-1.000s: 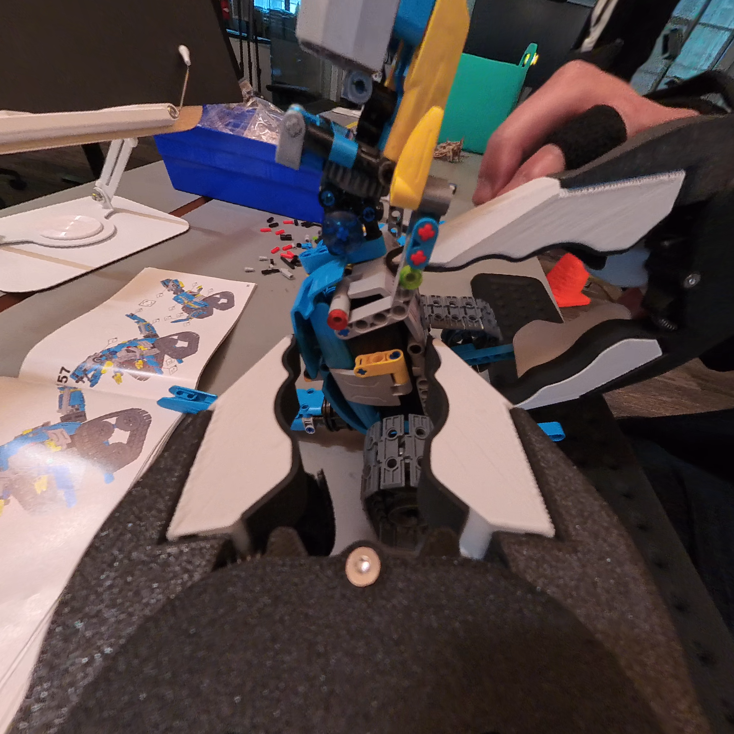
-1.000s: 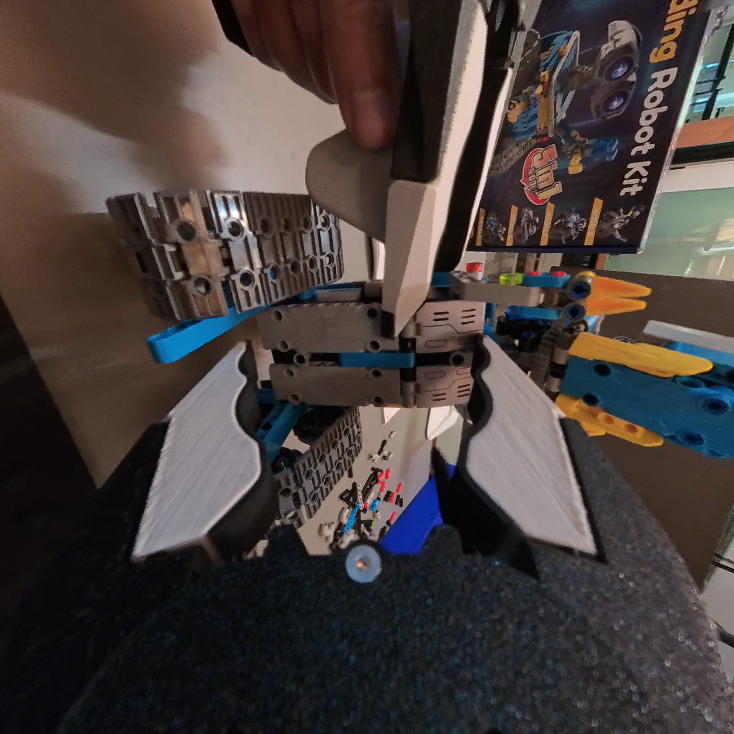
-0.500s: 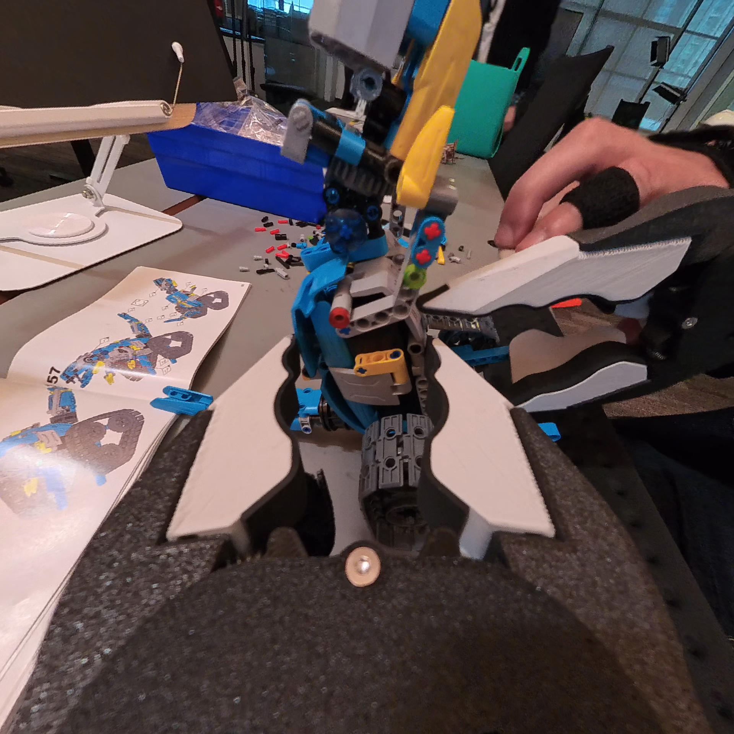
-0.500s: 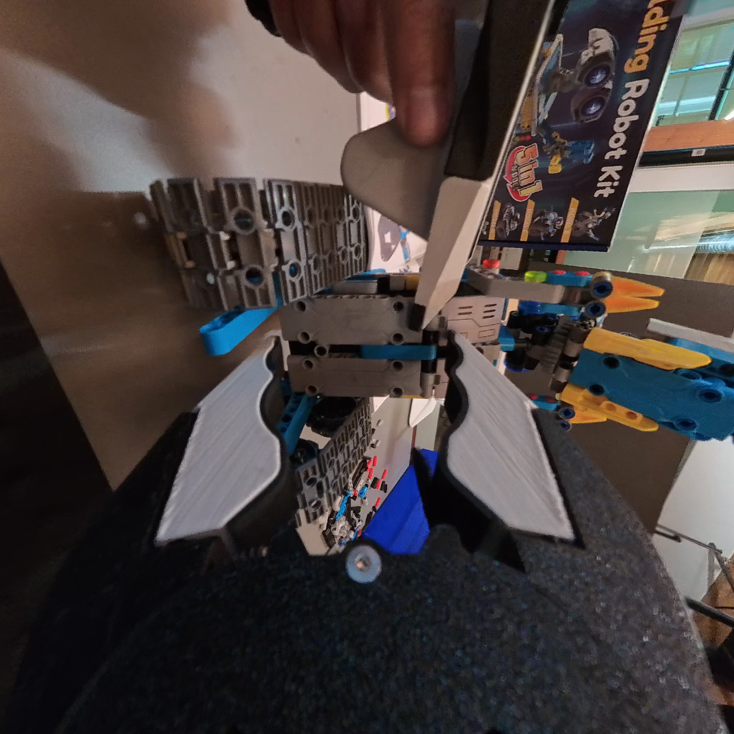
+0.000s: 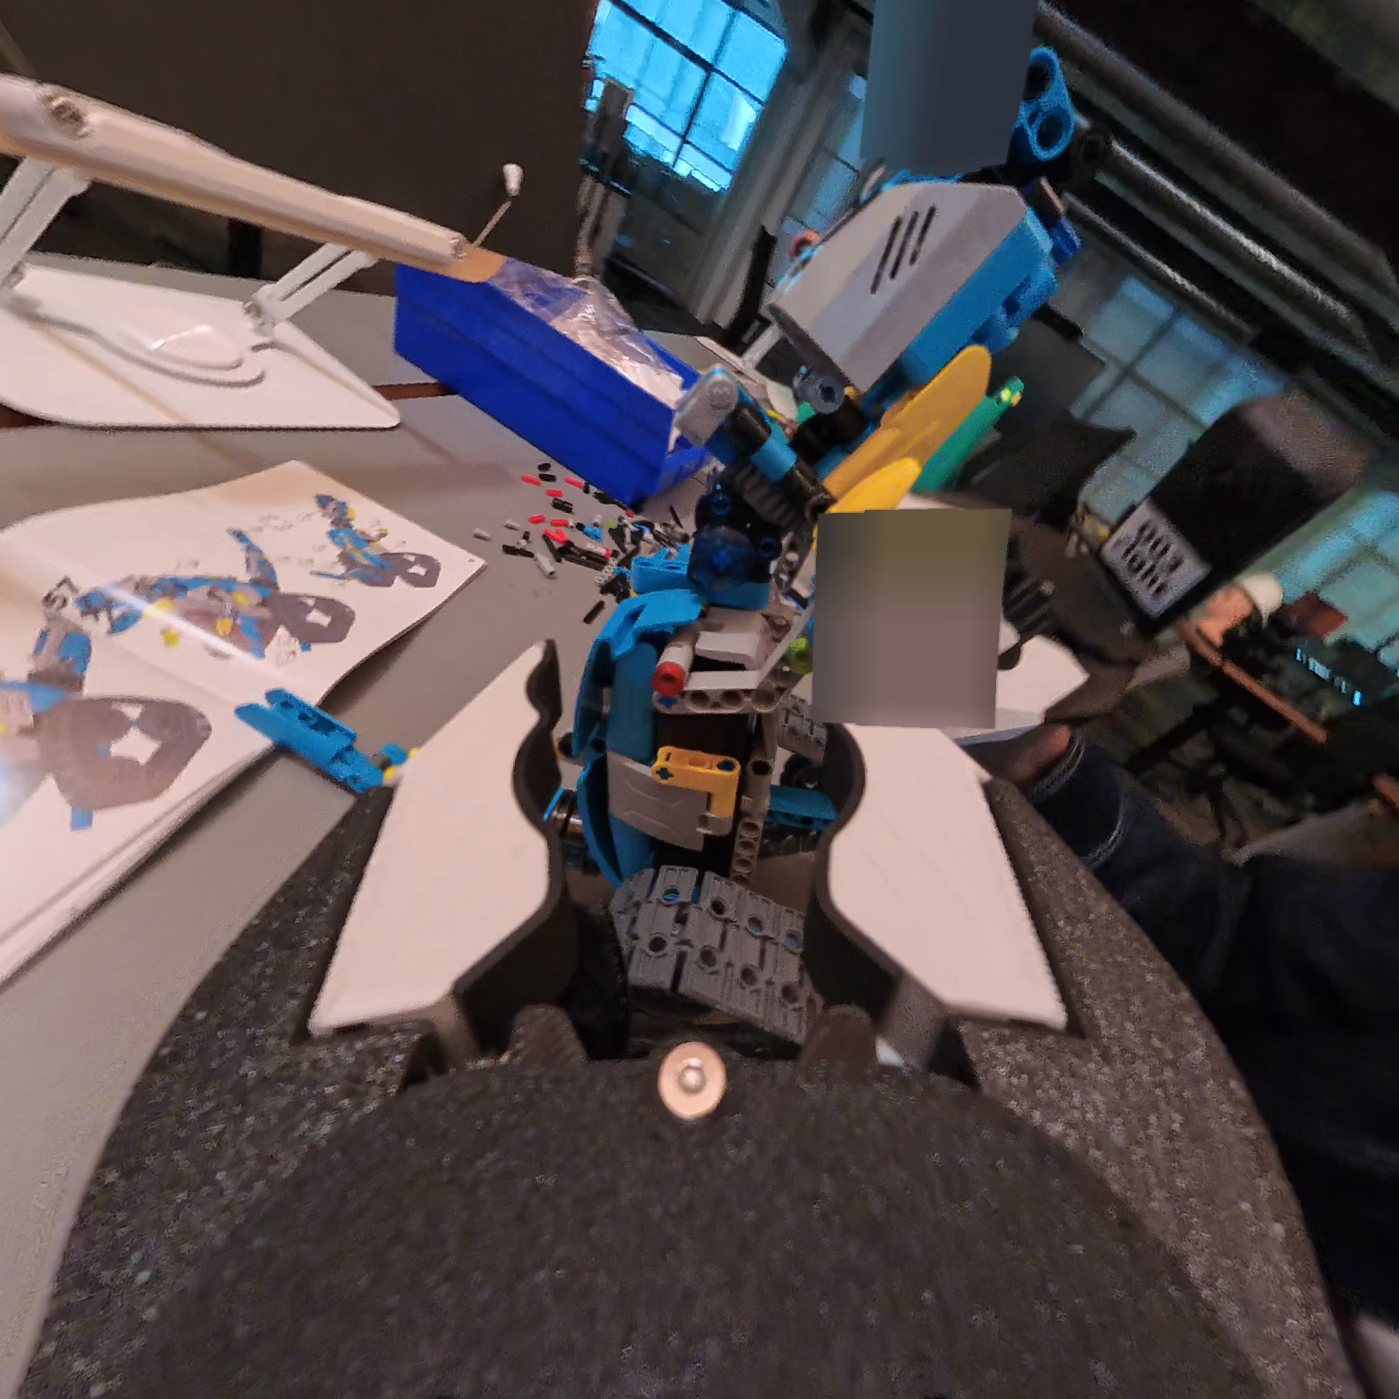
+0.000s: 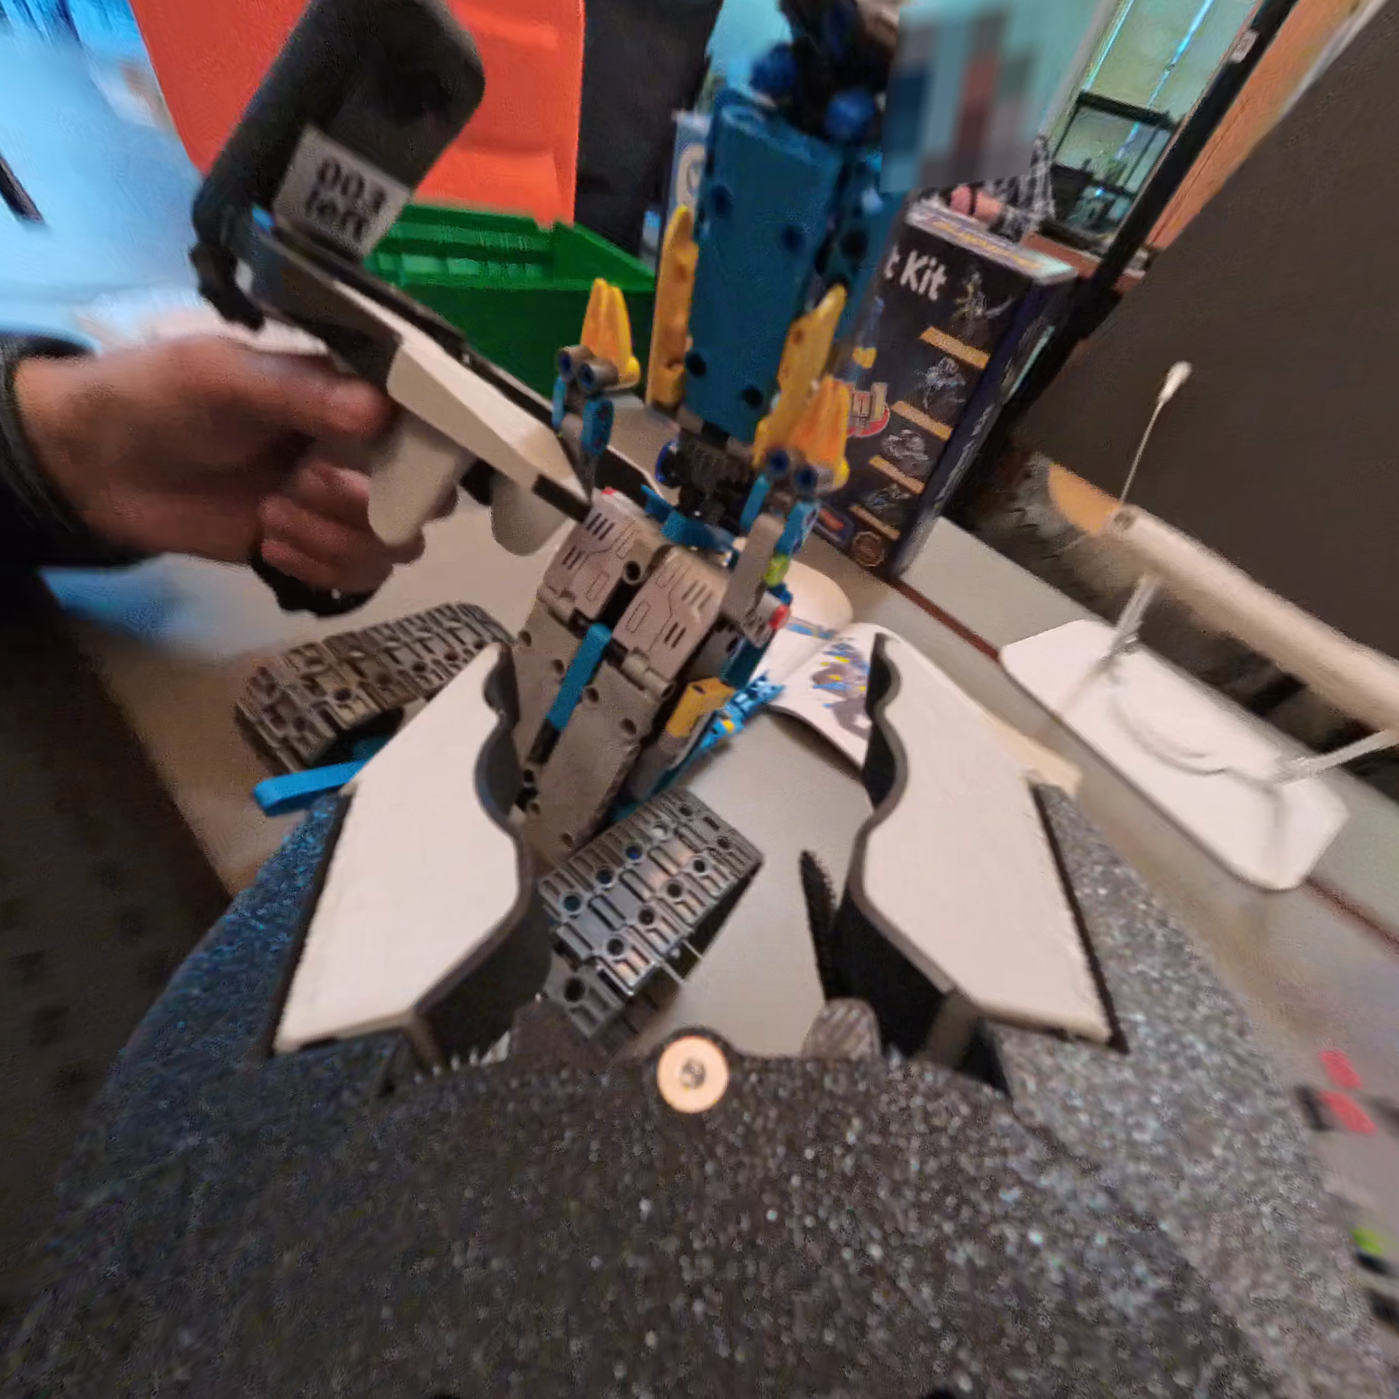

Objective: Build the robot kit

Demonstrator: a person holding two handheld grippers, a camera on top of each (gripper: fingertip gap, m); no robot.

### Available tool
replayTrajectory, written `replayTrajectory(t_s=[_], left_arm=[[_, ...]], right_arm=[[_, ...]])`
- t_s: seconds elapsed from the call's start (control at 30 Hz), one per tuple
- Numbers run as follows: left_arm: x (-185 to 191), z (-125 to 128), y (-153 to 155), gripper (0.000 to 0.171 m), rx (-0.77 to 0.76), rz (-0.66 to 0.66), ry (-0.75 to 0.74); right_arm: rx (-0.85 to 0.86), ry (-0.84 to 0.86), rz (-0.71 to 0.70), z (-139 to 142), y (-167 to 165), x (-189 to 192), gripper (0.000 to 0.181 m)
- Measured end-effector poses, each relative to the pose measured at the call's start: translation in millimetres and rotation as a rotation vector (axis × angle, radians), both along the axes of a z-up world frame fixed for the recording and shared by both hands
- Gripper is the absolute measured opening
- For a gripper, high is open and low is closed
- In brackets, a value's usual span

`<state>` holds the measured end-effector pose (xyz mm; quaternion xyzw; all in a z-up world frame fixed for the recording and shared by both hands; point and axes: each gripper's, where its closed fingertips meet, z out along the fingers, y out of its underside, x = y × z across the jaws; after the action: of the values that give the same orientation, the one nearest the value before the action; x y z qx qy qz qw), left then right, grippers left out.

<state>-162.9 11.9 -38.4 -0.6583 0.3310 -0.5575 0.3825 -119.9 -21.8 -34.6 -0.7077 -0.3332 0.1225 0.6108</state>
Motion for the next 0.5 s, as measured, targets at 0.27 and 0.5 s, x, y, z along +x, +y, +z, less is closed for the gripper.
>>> replayTrajectory(t_s=[0.27,0.5], left_arm=[[7,-9,-2,0.068,-0.052,0.126,0.024],[4,-14,-1,0.058,-0.047,0.144,0.005]], right_arm=[[-0.127,0.202,0.09,-13,10,-9,0.074],[-0.253,0.372,0.168,-10,35,-16,0.074]])
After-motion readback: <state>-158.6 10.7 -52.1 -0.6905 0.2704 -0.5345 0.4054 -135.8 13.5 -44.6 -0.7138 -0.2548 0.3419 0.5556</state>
